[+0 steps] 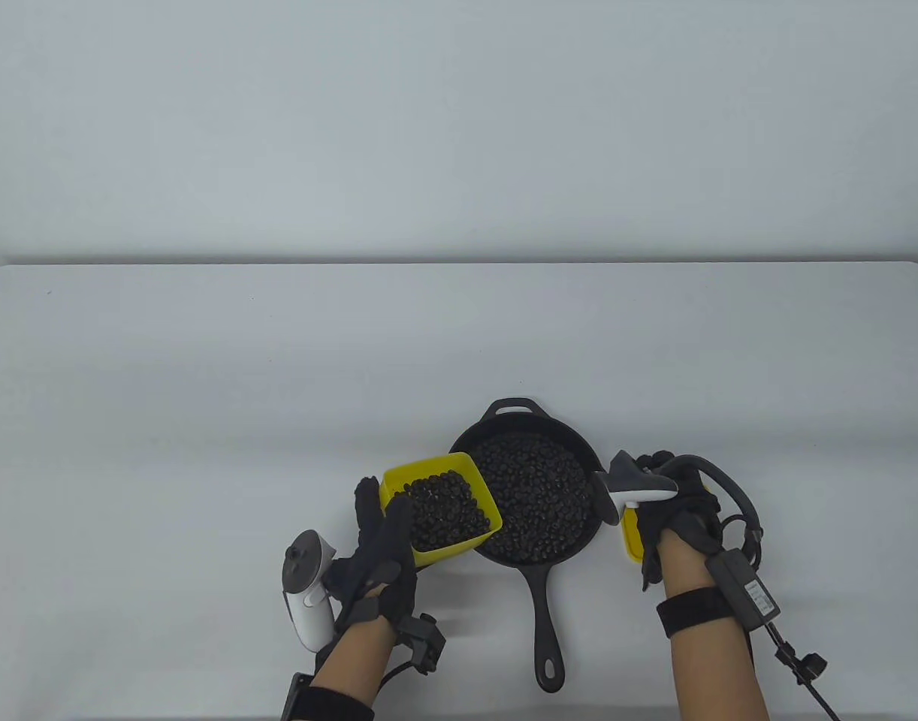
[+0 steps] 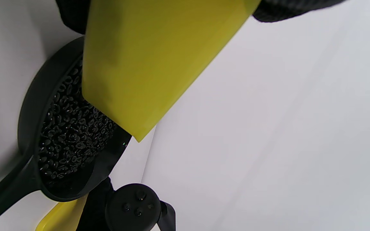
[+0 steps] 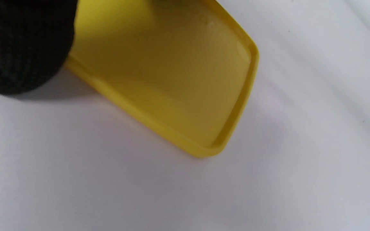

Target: Sprinkle coffee beans onto the frying pan

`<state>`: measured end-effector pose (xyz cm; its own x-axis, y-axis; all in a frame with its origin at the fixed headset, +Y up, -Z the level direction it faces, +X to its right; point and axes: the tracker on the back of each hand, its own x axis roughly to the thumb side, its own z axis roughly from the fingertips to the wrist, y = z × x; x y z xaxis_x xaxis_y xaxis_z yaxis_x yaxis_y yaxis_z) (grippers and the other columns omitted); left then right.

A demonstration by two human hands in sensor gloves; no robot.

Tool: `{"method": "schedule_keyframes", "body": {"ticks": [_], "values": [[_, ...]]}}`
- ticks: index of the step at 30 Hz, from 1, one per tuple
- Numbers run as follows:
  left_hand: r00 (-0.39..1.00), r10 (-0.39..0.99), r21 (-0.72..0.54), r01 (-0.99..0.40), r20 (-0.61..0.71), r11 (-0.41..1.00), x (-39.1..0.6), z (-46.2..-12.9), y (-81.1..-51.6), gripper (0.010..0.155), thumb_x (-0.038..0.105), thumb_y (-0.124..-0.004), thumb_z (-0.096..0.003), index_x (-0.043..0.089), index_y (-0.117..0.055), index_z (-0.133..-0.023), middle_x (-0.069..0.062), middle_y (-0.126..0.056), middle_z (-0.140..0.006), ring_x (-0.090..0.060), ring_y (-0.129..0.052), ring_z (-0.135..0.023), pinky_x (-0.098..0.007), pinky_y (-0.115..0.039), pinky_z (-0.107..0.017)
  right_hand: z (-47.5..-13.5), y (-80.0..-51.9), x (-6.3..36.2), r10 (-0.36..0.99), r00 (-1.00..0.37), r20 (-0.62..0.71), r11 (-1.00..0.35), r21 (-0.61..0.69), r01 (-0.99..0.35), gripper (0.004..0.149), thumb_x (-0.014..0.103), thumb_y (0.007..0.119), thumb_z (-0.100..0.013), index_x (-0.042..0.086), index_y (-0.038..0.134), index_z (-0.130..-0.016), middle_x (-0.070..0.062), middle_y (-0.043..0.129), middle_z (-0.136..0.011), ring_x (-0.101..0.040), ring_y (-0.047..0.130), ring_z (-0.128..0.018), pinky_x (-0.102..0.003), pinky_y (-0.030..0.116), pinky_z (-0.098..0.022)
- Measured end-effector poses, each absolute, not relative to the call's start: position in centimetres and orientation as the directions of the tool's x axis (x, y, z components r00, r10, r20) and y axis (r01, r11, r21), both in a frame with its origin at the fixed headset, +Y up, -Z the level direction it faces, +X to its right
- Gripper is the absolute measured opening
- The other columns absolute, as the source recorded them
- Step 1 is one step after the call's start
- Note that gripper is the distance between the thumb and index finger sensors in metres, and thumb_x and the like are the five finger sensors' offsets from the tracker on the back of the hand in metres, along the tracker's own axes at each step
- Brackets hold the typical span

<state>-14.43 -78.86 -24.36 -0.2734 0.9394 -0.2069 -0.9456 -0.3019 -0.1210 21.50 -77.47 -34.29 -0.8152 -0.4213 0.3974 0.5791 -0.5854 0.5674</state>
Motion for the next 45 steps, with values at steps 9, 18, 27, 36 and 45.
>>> {"method": "schedule_keyframes", "body": {"ticks": [9,18,27,36,45], "values": [[-0.261,0.944,-0.125,-0.949,-0.204,-0.29,-14.2,-24.2,-78.7,0.081,0.064,-0.056,-0.059,0.033,0.004,-0.104,-0.024,-0.03,-0.103,-0.047,-0.064,-0.089,-0.048,-0.07,-0.065,-32.5,-77.2,24.7,-0.26,-0.909,0.325,-0.68,0.606,0.412,0.132,0.074,0.084,-0.033,-0.009,0.01,-0.105,-0.036,0.025,-0.107,-0.064,0.033,-0.1,-0.068,0.032,-0.068],[-0.278,0.94,-0.153,-0.939,-0.197,-0.309,-13.8,-24.3,-78.8,0.081,0.064,-0.057,-0.0588,0.033,0.0,-0.106,-0.024,-0.034,-0.103,-0.047,-0.067,-0.087,-0.047,-0.072,-0.064,-31.0,-67.6,20.6,0.031,-0.873,0.487,-0.962,0.251,0.106,0.132,0.074,0.083,-0.036,-0.004,0.001,-0.104,-0.035,0.012,-0.106,-0.064,0.034,-0.102,-0.069,0.031,-0.07],[-0.314,0.929,-0.31,-0.879,-0.197,-0.362,-12.0,-24.1,-78.4,0.078,0.064,-0.059,-0.0587,0.04,-0.002,-0.107,-0.024,-0.037,-0.104,-0.047,-0.069,-0.087,-0.047,-0.073,-0.063,-28.2,-64.6,9.4,0.13,-0.648,0.75,-0.986,0.166,-0.005,0.128,0.077,0.08,-0.037,0.01,-0.006,-0.105,-0.034,0.012,-0.109,-0.063,0.039,-0.102,-0.072,0.032,-0.07],[-0.441,0.878,-0.399,-0.783,-0.185,-0.477,-11.4,-24.2,-78.2,0.076,0.067,-0.058,-0.0556,0.041,-0.012,-0.111,-0.022,-0.043,-0.104,-0.045,-0.075,-0.083,-0.045,-0.077,-0.06,-27.0,-63.8,5.6,0.282,-0.542,0.792,-0.959,0.225,-0.172,0.124,0.077,0.078,-0.04,0.013,-0.001,-0.109,-0.033,0.013,-0.111,-0.065,0.03,-0.096,-0.076,0.024,-0.068],[-0.579,0.788,-0.383,-0.692,-0.21,-0.611,-10.3,-23.6,-78.4,0.083,0.08,-0.047,-0.0457,0.041,-0.014,-0.112,-0.022,-0.044,-0.104,-0.046,-0.076,-0.081,-0.045,-0.078,-0.059,-26.5,-63.3,4.9,0.251,-0.562,0.788,-0.967,0.187,-0.171,0.122,0.076,0.081,-0.04,0.01,0.011,-0.115,-0.036,0.02,-0.112,-0.067,0.034,-0.093,-0.078,0.023,-0.066]]}}
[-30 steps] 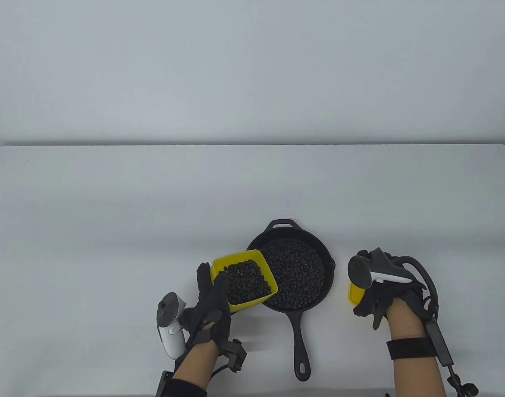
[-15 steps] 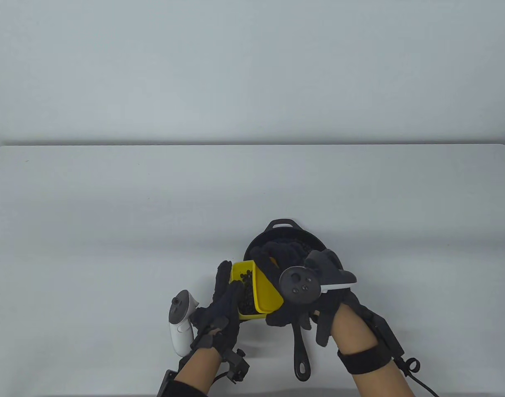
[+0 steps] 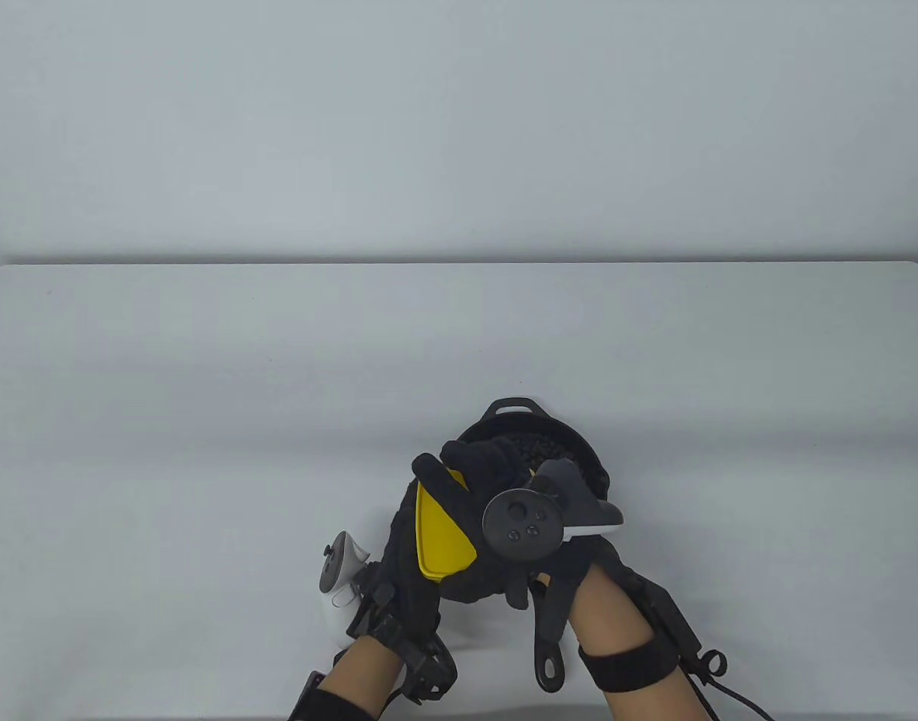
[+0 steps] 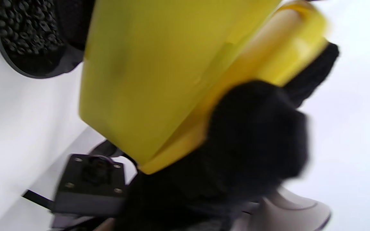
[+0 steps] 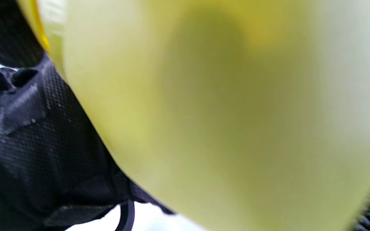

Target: Sprinkle coffee beans onto the frying pan

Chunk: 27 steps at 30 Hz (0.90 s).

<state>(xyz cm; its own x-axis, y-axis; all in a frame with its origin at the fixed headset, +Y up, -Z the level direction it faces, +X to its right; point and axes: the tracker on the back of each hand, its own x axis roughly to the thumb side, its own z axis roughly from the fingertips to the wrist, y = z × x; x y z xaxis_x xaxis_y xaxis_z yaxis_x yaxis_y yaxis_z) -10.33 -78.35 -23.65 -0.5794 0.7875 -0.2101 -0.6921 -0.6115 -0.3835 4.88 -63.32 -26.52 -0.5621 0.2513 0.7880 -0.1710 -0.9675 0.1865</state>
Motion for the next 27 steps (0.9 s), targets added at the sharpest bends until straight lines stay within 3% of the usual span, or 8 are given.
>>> {"method": "schedule_keyframes", "body": {"ticks": [5,9,13,15,16,19,24,27], "values": [[-0.508,0.836,-0.432,-0.719,-0.207,-0.544,-10.7,-24.0,-78.2,0.093,0.081,-0.065,-0.0498,0.039,-0.009,-0.111,-0.023,-0.04,-0.105,-0.046,-0.075,-0.083,-0.045,-0.078,-0.06,-27.1,-64.0,4.8,0.249,-0.585,0.772,-0.968,0.213,-0.132,0.119,0.077,0.077,-0.041,0.009,0.013,-0.115,-0.035,0.019,-0.112,-0.067,0.032,-0.095,-0.077,0.023,-0.067],[-0.444,0.88,-0.357,-0.804,-0.172,-0.475,-11.8,-24.1,-77.6,0.088,0.076,-0.064,-0.0535,0.04,-0.008,-0.111,-0.021,-0.041,-0.106,-0.045,-0.075,-0.084,-0.044,-0.078,-0.061,-26.5,-64.0,5.8,0.213,-0.614,0.76,-0.975,0.121,-0.188,0.11,0.077,0.07,-0.044,0.012,0.014,-0.114,-0.024,0.008,-0.114,-0.065,0.025,-0.101,-0.073,0.028,-0.069],[-0.536,0.828,-0.294,-0.774,-0.167,-0.56,-12.4,-24.0,-77.7,0.087,0.075,-0.064,-0.0532,0.041,-0.007,-0.11,-0.02,-0.038,-0.107,-0.044,-0.073,-0.086,-0.045,-0.076,-0.063,-24.7,-63.4,8.2,0.163,-0.713,0.682,-0.921,-0.155,-0.359,0.101,0.075,0.06,-0.049,0.01,0.02,-0.115,-0.025,0.018,-0.116,-0.068,0.045,-0.099,-0.07,0.052,-0.066],[-0.52,0.839,-0.276,-0.793,-0.158,-0.543,-12.8,-24.1,-77.9,0.088,0.075,-0.064,-0.0531,0.041,-0.006,-0.11,-0.019,-0.038,-0.108,-0.044,-0.073,-0.087,-0.045,-0.076,-0.063,-24.3,-63.7,9.3,0.21,-0.76,0.615,-0.895,-0.192,-0.403,0.097,0.074,0.055,-0.053,0.009,0.019,-0.115,-0.028,0.02,-0.115,-0.066,0.066,-0.088,-0.055,0.079,-0.05],[-0.518,0.841,-0.275,-0.795,-0.158,-0.541,-12.9,-24.1,-78.0,0.088,0.075,-0.064,-0.0531,0.041,-0.006,-0.11,-0.02,-0.037,-0.108,-0.044,-0.072,-0.087,-0.045,-0.076,-0.064,-24.1,-64.3,10.1,0.262,-0.779,0.57,-0.888,-0.174,-0.425,0.098,0.076,0.05,-0.054,0.006,0.017,-0.114,-0.034,0.019,-0.111,-0.061,0.083,-0.073,-0.043,0.087,-0.034],[-0.529,0.834,-0.286,-0.784,-0.158,-0.551,-12.9,-24.0,-78.0,0.087,0.074,-0.064,-0.0532,0.041,-0.006,-0.11,-0.02,-0.037,-0.108,-0.045,-0.072,-0.087,-0.046,-0.076,-0.063,-24.2,-66.5,11.4,0.463,-0.756,0.463,-0.832,-0.069,-0.551,0.1,0.077,0.045,-0.055,0.002,0.011,-0.111,-0.04,0.012,-0.105,-0.046,0.098,-0.044,-0.029,0.088,-0.02],[-0.557,0.815,-0.351,-0.74,-0.157,-0.573,-12.0,-23.8,-77.9,0.088,0.073,-0.063,-0.0525,0.041,-0.006,-0.11,-0.019,-0.034,-0.11,-0.045,-0.07,-0.088,-0.046,-0.075,-0.064,-25.5,-70.8,12.6,0.743,-0.567,0.355,-0.643,0.143,-0.752,0.099,0.077,0.042,-0.057,0.001,0.002,-0.107,-0.041,0.008,-0.101,-0.041,0.099,-0.04,-0.025,0.089,-0.019],[-0.558,0.814,-0.389,-0.722,-0.162,-0.573,-11.5,-24.0,-77.8,0.088,0.073,-0.063,-0.0519,0.041,-0.005,-0.11,-0.018,-0.031,-0.112,-0.045,-0.066,-0.093,-0.048,-0.073,-0.067,-25.4,-72.9,12.0,0.937,-0.231,0.262,-0.316,0.355,-0.88,0.094,0.071,0.047,-0.06,0.007,-0.005,-0.104,-0.036,-0.002,-0.1,-0.043,0.093,-0.05,-0.029,0.087,-0.026]]}}
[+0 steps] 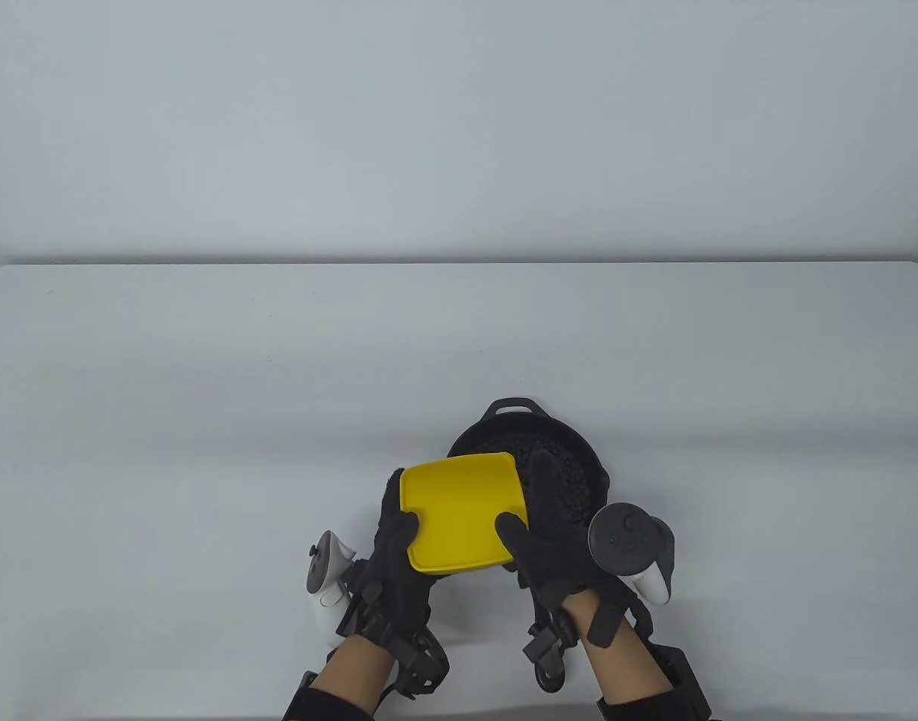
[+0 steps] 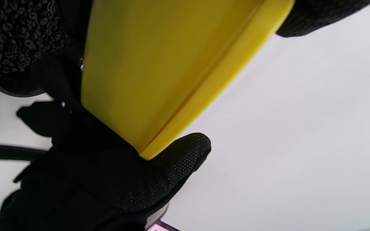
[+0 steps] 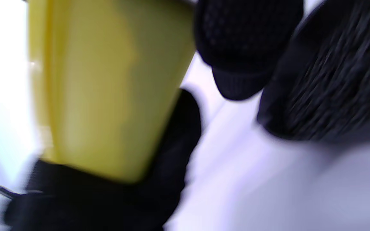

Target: Sprinkle coffee beans onto the frying pan

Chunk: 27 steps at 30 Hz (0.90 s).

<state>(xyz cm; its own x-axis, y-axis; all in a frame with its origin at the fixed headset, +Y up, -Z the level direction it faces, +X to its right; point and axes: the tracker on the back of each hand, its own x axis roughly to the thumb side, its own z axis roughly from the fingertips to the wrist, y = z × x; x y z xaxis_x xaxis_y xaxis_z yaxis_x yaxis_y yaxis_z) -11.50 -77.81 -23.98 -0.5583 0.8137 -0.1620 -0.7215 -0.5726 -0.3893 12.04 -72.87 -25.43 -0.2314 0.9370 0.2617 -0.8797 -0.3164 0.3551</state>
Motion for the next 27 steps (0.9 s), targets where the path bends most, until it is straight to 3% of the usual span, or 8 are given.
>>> {"method": "schedule_keyframes", "body": {"ticks": [2,5,10,15,17,20,24,27], "values": [[-0.576,0.802,-0.404,-0.703,-0.16,-0.586,-11.5,-24.3,-77.8,0.088,0.071,-0.065,-0.052,0.042,-0.006,-0.111,-0.018,-0.029,-0.113,-0.047,-0.063,-0.094,-0.051,-0.07,-0.069,-25.4,-73.8,12.2,0.959,-0.182,0.217,-0.247,0.331,-0.911,0.089,0.064,0.054,-0.061,0.014,-0.004,-0.105,-0.032,-0.005,-0.101,-0.044,0.089,-0.056,-0.034,0.086,-0.029],[-0.539,0.83,-0.423,-0.724,-0.146,-0.545,-11.5,-24.3,-77.6,0.09,0.075,-0.061,-0.0516,0.041,0.0,-0.108,-0.017,-0.023,-0.115,-0.047,-0.06,-0.097,-0.052,-0.068,-0.07,-25.8,-74.4,12.7,0.941,-0.208,0.267,-0.301,0.38,-0.875,0.084,0.058,0.046,-0.063,0.011,-0.012,-0.101,-0.032,-0.009,-0.097,-0.038,0.089,-0.062,-0.033,0.087,-0.036],[-0.461,0.877,-0.428,-0.77,-0.139,-0.472,-11.2,-24.0,-77.3,0.093,0.081,-0.057,-0.0502,0.04,0.008,-0.104,-0.02,-0.02,-0.113,-0.05,-0.062,-0.093,-0.051,-0.072,-0.063,-25.5,-74.7,13.3,0.974,-0.108,0.201,-0.17,0.324,-0.931,0.081,0.053,0.046,-0.063,0.008,-0.01,-0.101,-0.031,-0.007,-0.098,-0.038,0.087,-0.059,-0.033,0.085,-0.034],[-0.164,0.98,-0.461,-0.865,-0.112,-0.197,-11.0,-23.6,-76.8,0.093,0.082,-0.051,-0.05,0.035,0.01,-0.102,-0.025,-0.033,-0.109,-0.051,-0.072,-0.083,-0.047,-0.077,-0.056,-25.1,-74.4,14.2,0.941,-0.244,0.235,-0.286,0.167,-0.944,0.079,0.052,0.043,-0.062,0.005,-0.007,-0.102,-0.032,-0.003,-0.099,-0.039,0.087,-0.059,-0.033,0.086,-0.034],[-0.102,0.989,-0.467,-0.873,-0.106,-0.141,-10.7,-23.6,-76.9,0.09,0.08,-0.049,-0.0508,0.034,0.007,-0.104,-0.027,-0.038,-0.105,-0.049,-0.074,-0.079,-0.045,-0.078,-0.055,-25.2,-74.7,14.3,0.926,-0.292,0.241,-0.334,0.16,-0.929,0.079,0.051,0.043,-0.061,0.005,-0.005,-0.103,-0.033,0.0,-0.1,-0.039,0.088,-0.058,-0.033,0.086,-0.033],[-0.087,0.988,-0.429,-0.893,-0.131,-0.136,-10.7,-23.7,-77.1,0.074,0.065,-0.046,-0.0561,0.034,-0.004,-0.108,-0.028,-0.047,-0.099,-0.043,-0.08,-0.073,-0.042,-0.08,-0.051,-25.2,-75.0,14.4,0.924,-0.285,0.256,-0.339,0.2,-0.919,0.079,0.052,0.047,-0.061,0.006,-0.003,-0.103,-0.032,-0.001,-0.099,-0.043,0.087,-0.059,-0.038,0.085,-0.033],[-0.045,0.993,-0.399,-0.913,-0.111,-0.086,-11.3,-24.0,-76.8,0.073,0.063,-0.046,-0.0559,0.033,-0.008,-0.11,-0.03,-0.051,-0.097,-0.04,-0.084,-0.068,-0.039,-0.082,-0.047,-25.2,-74.3,14.2,0.83,-0.436,0.348,-0.507,0.143,-0.85,0.083,0.056,0.05,-0.061,0.005,0.0,-0.104,-0.032,0.002,-0.101,-0.047,0.086,-0.062,-0.041,0.085,-0.035],[-0.05,0.994,-0.384,-0.92,-0.096,-0.084,-12.1,-24.2,-76.6,0.072,0.062,-0.048,-0.0565,0.033,-0.012,-0.112,-0.03,-0.049,-0.098,-0.04,-0.084,-0.067,-0.039,-0.082,-0.046,-25.0,-73.2,14.1,0.685,-0.554,0.473,-0.65,0.054,-0.758,0.087,0.058,0.056,-0.059,0.006,0.005,-0.106,-0.03,0.005,-0.104,-0.059,0.077,-0.072,-0.053,0.079,-0.041]]}}
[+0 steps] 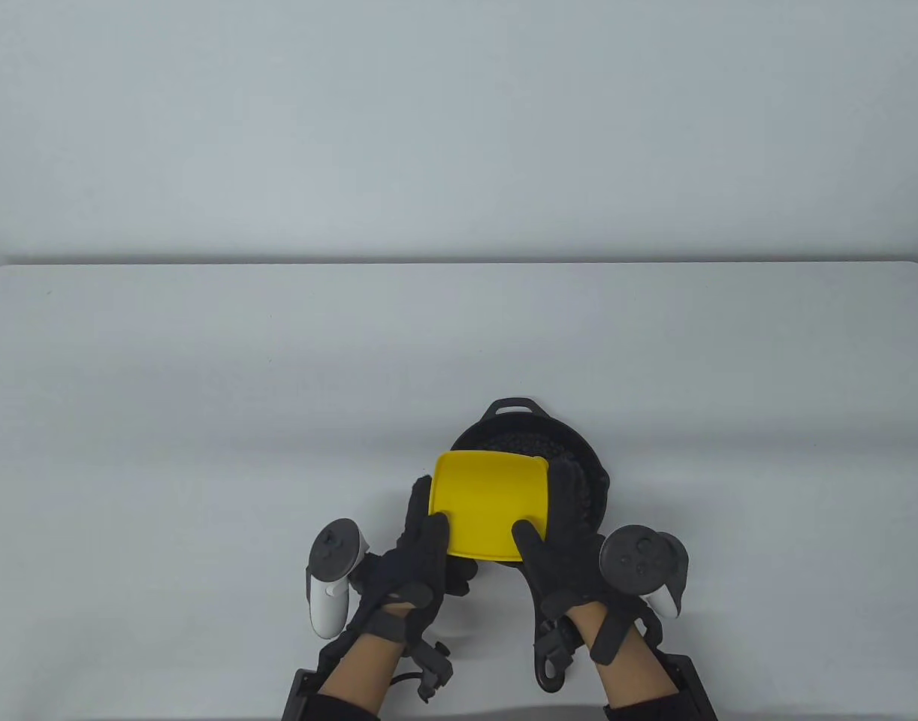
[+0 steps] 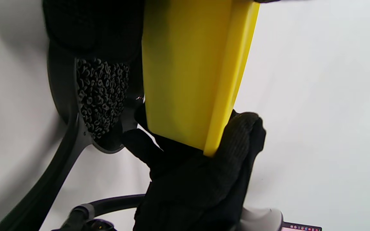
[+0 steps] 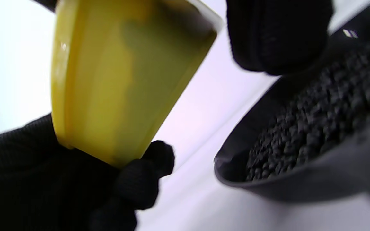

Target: Sprinkle coffee beans onto the frying pan

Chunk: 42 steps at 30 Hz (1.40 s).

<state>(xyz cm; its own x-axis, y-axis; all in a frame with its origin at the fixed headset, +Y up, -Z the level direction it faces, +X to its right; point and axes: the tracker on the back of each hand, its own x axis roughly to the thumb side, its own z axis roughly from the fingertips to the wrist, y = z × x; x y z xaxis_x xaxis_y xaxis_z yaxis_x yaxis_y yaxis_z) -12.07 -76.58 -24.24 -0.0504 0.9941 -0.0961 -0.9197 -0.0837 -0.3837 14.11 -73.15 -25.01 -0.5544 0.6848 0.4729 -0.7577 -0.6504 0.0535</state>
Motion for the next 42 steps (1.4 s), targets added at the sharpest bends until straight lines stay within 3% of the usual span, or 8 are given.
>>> {"method": "schedule_keyframes", "body": {"ticks": [4,5,6,8,11,23,35,42], "values": [[-0.023,0.994,-0.293,-0.955,-0.106,-0.054,-13.9,-24.5,-76.5,0.072,0.061,-0.05,-0.0568,0.029,-0.017,-0.112,-0.031,-0.048,-0.1,-0.041,-0.085,-0.066,-0.04,-0.083,-0.045,-24.8,-71.2,14.6,0.255,-0.781,0.571,-0.909,-0.135,-0.395,0.083,0.059,0.052,-0.059,0.011,0.006,-0.109,-0.027,0.007,-0.109,-0.06,0.056,-0.092,-0.065,0.06,-0.06],[-0.015,0.994,-0.255,-0.966,-0.11,-0.043,-14.6,-24.6,-76.5,0.072,0.06,-0.05,-0.0568,0.029,-0.017,-0.112,-0.031,-0.047,-0.1,-0.041,-0.085,-0.066,-0.04,-0.083,-0.045,-24.8,-70.9,15.1,0.181,-0.812,0.556,-0.933,-0.163,-0.32,0.084,0.059,0.053,-0.058,0.01,0.008,-0.109,-0.027,0.008,-0.109,-0.06,0.045,-0.097,-0.069,0.046,-0.063],[-0.013,0.994,-0.241,-0.97,-0.112,-0.04,-14.9,-24.6,-76.5,0.072,0.06,-0.05,-0.0569,0.028,-0.017,-0.112,-0.031,-0.046,-0.101,-0.041,-0.085,-0.066,-0.04,-0.083,-0.046,-24.8,-70.9,15.2,0.175,-0.815,0.553,-0.936,-0.162,-0.311,0.084,0.059,0.054,-0.058,0.01,0.009,-0.109,-0.026,0.008,-0.109,-0.061,0.039,-0.098,-0.071,0.039,-0.063],[0.003,0.991,-0.141,-0.99,-0.135,-0.016,-16.6,-24.7,-76.6,0.071,0.059,-0.05,-0.0571,0.028,-0.018,-0.112,-0.032,-0.044,-0.102,-0.042,-0.084,-0.068,-0.041,-0.082,-0.048,-25.0,-70.3,16.2,0.079,-0.89,0.449,-0.973,-0.158,-0.166,0.082,0.056,0.057,-0.059,0.011,0.012,-0.11,-0.02,0.001,-0.109,-0.053,0.003,-0.095,-0.065,0.002,-0.055],[-0.004,0.98,-0.023,-1.0,-0.2,-0.009,-18.7,-24.6,-76.8,0.07,0.056,-0.051,-0.0572,0.027,-0.018,-0.113,-0.033,-0.039,-0.103,-0.045,-0.084,-0.071,-0.042,-0.082,-0.051,-25.0,-69.6,17.5,-0.071,-0.947,0.314,-0.977,-0.212,0.003,0.084,0.058,0.056,-0.059,0.011,0.01,-0.11,-0.019,-0.007,-0.105,-0.049,-0.005,-0.091,-0.062,-0.002,-0.051],[0.111,0.906,0.216,-0.952,-0.409,0.215,-24.3,-24.1,-78.4,0.068,0.052,-0.055,-0.0575,0.02,-0.031,-0.112,-0.032,-0.043,-0.105,-0.046,-0.089,-0.068,-0.042,-0.084,-0.049,-26.9,-73.9,20.6,0.187,-0.975,0.121,-0.979,0.101,-0.176,0.082,0.057,0.057,-0.06,0.014,0.008,-0.11,-0.016,-0.013,-0.1,-0.047,-0.014,-0.086,-0.06,-0.007,-0.046],[0.28,0.838,0.203,-0.889,-0.468,0.411,-24.3,-24.2,-77.7,0.06,0.042,-0.059,-0.0583,0.017,-0.04,-0.11,-0.025,-0.062,-0.101,-0.045,-0.089,-0.068,-0.041,-0.084,-0.049,-26.8,-74.4,19.9,0.188,-0.973,0.137,-0.977,0.13,-0.171,0.082,0.057,0.056,-0.06,0.014,0.009,-0.11,-0.017,-0.012,-0.101,-0.047,-0.013,-0.087,-0.06,-0.007,-0.046],[0.674,0.615,0.172,-0.605,-0.409,0.777,-22.4,-24.5,-74.2,0.062,0.044,-0.062,-0.0567,0.027,-0.036,-0.111,-0.018,-0.041,-0.111,-0.047,-0.067,-0.091,-0.046,-0.069,-0.066,-27.0,-74.8,19.9,0.197,-0.973,0.124,-0.971,0.159,-0.176,0.082,0.057,0.056,-0.06,0.013,0.009,-0.11,-0.017,-0.012,-0.101,-0.048,-0.013,-0.087,-0.06,-0.007,-0.046]]}}
